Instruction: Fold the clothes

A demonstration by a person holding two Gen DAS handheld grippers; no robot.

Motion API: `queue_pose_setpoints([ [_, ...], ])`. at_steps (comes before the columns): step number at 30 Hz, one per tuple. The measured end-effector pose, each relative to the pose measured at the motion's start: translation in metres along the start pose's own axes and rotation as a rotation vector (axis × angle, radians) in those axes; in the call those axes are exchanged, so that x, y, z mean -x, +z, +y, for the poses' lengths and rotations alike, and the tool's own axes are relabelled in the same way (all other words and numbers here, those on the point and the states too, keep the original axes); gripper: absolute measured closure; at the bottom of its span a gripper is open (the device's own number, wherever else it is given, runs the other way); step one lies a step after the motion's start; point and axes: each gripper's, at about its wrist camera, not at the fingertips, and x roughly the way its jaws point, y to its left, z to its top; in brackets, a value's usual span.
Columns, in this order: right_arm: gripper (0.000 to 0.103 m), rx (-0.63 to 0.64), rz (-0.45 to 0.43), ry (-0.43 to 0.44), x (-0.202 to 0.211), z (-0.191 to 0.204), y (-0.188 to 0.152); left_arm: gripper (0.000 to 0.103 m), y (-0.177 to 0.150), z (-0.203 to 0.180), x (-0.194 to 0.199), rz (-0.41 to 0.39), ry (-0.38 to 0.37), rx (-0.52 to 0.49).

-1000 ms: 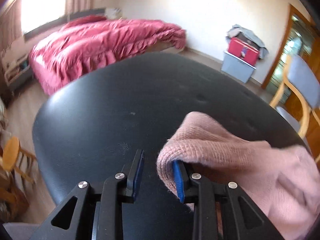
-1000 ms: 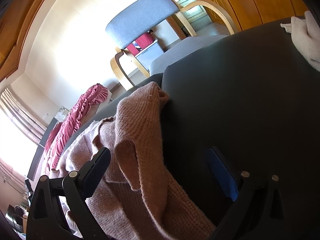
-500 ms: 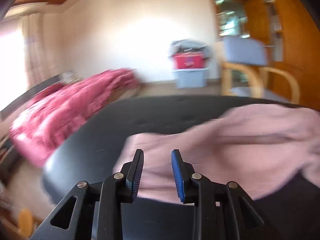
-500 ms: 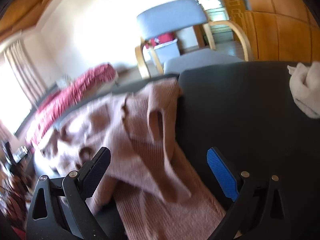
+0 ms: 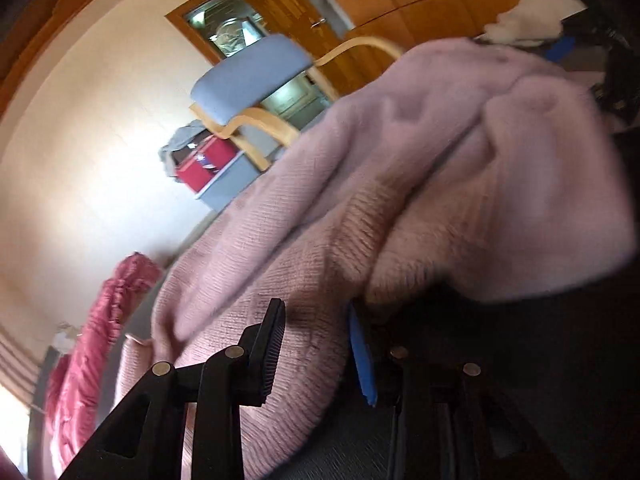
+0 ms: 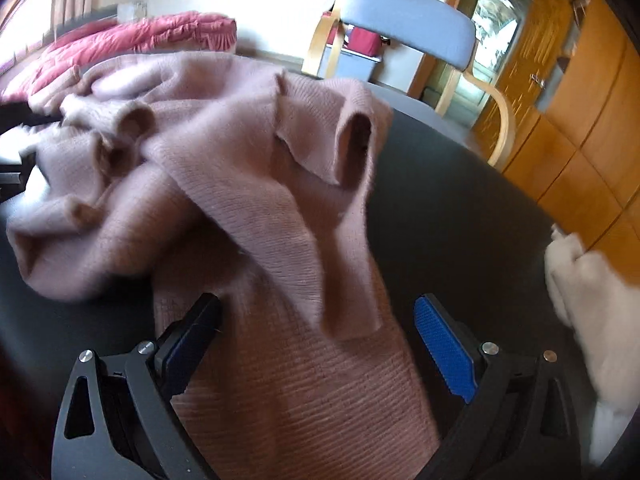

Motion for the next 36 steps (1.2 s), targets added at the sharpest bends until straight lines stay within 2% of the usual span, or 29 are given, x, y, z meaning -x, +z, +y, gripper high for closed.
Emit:
queue_pose_setpoints([
  [5, 0.007, -0.187, -0.009, -0.096, -0.016, -0.06, 0.015, 0.07, 0.0, 0.022, -0.019, 0.053, -0.082, 0.125],
  [9, 0.008, -0.339, 0.014, -0.173, -0.043, -0.114, 0.025, 0.07, -0.003, 0.025, -0.028, 0.064, -0.118, 0.183],
  [12, 0.014, -0.367, 0.012, -0.336, -0.056, -0.146, 0.043, 0.07, -0.006, 0.026, -0.03, 0.067, -0.117, 0.194],
  [14, 0.015, -0.355, 0.006, -0.395, -0.055, -0.156, 0.054, 0.07, -0.006, 0.023, -0.03, 0.065, -0.115, 0.197],
  [16, 0.015, -0.357, -0.045, -0.328, -0.039, -0.153, 0.055, 0.07, -0.007, 0.022, -0.03, 0.059, -0.115, 0.2],
  [18, 0.015, -0.34, -0.127, -0.211, -0.011, -0.138, 0.048, 0.07, -0.005, 0.022, -0.031, 0.056, -0.113, 0.2],
  [23, 0.015, -0.191, -0.25, 0.054, 0.033, -0.074, 0.028, 0.07, -0.003, 0.023, -0.032, 0.051, -0.111, 0.201],
  [26, 0.015, -0.067, -0.254, 0.154, 0.037, -0.031, 0.019, 0.069, -0.005, 0.024, -0.028, 0.052, -0.105, 0.196],
  [28, 0.019, 0.057, -0.233, 0.126, 0.03, -0.004, 0.017, 0.069, -0.004, 0.025, -0.024, 0.046, -0.11, 0.195],
  [32, 0.023, 0.371, -0.198, -0.027, 0.01, 0.041, 0.006, 0.069, -0.007, 0.038, -0.016, 0.042, -0.162, 0.228],
  [36, 0.031, 0.493, -0.207, -0.051, 0.006, 0.056, 0.003, 0.069, -0.016, 0.038, -0.012, 0.057, -0.175, 0.187],
])
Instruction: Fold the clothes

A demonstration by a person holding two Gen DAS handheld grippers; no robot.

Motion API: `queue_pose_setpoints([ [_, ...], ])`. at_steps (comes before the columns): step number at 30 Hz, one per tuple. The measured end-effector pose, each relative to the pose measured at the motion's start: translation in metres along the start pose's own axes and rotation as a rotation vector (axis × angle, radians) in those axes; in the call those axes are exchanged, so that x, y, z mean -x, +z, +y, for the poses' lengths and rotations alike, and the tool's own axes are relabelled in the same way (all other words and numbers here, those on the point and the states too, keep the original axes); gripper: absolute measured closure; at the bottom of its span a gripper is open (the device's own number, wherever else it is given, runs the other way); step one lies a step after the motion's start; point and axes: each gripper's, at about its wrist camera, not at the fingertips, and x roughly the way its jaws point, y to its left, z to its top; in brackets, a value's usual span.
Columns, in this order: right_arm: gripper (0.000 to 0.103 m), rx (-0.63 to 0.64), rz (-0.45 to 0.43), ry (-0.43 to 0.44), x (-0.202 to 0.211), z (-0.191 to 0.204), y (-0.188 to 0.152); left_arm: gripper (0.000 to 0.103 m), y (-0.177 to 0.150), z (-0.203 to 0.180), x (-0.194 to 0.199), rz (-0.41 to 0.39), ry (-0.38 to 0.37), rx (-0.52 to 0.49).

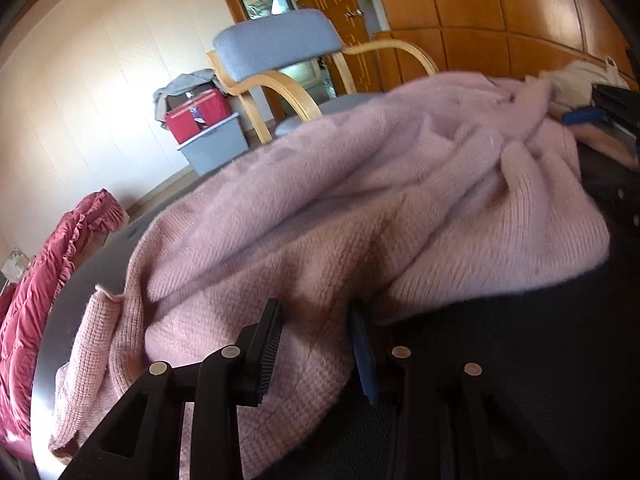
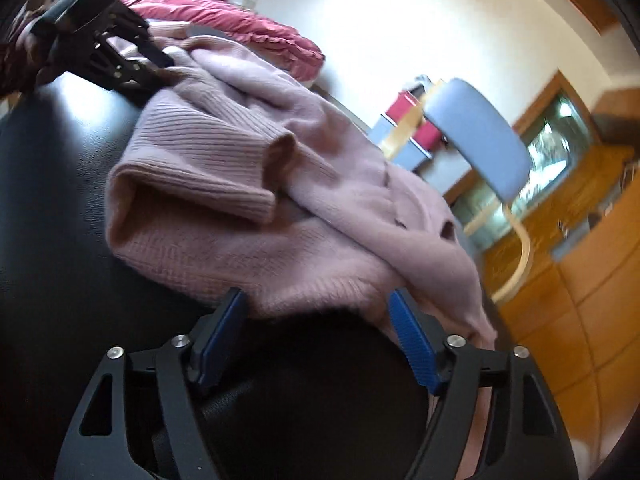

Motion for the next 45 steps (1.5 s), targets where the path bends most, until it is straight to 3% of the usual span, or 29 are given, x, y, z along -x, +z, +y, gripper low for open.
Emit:
queue_pose_setpoints([
  [5, 0.034, 0.053, 0.037, 0.008, 0.005, -0.005, -0.004, 0.069, -0.013, -0.002, 0.013, -0.03, 0.006, -0.048],
  [8, 0.034, 0.091, 0.054, 0.013, 0.005, -0.003, -0.011, 0.069, -0.012, -0.005, 0.015, -0.039, -0.032, -0.065],
  [14, 0.034, 0.113, -0.033, -0.006, -0.006, 0.011, 0.012, 0.069, 0.008, -0.023, -0.004, -0.011, 0.036, -0.167],
  [21, 0.034, 0.068, -0.063, 0.068, -0.034, 0.013, 0.042, 0.068, 0.015, -0.009, -0.019, 0.018, 0.008, -0.105],
  [23, 0.05, 0.029, -0.05, 0.1, -0.038, 0.007, 0.045, 0.068, 0.014, -0.004, -0.02, 0.013, -0.015, -0.069],
  [24, 0.067, 0.002, -0.034, 0.118, -0.041, 0.004, 0.046, 0.068, 0.014, -0.003, -0.02, 0.012, -0.019, -0.063],
  [25, 0.072, -0.03, -0.014, 0.138, -0.043, 0.002, 0.046, 0.068, 0.013, -0.003, -0.02, 0.011, -0.021, -0.059],
  [28, 0.077, -0.127, 0.016, 0.197, -0.049, -0.01, 0.047, 0.071, 0.011, -0.002, -0.019, 0.006, -0.025, -0.049],
  [31, 0.081, -0.339, 0.014, 0.311, -0.056, -0.038, 0.046, 0.078, 0.011, 0.001, -0.019, -0.006, -0.019, -0.032],
  [35, 0.082, -0.617, -0.002, 0.439, -0.065, -0.067, 0.034, 0.075, 0.011, 0.0, -0.02, 0.002, -0.006, -0.041],
  [38, 0.082, -0.591, 0.016, 0.387, -0.061, -0.057, 0.034, 0.07, 0.014, -0.005, -0.023, 0.017, 0.033, -0.072],
  [42, 0.082, -0.459, 0.048, 0.291, -0.056, -0.034, 0.046, 0.069, 0.024, -0.011, -0.023, 0.048, 0.077, -0.108],
  [45, 0.081, -0.443, 0.052, 0.278, -0.058, -0.032, 0.049, 0.069, 0.032, -0.014, -0.017, 0.007, 0.073, -0.128],
])
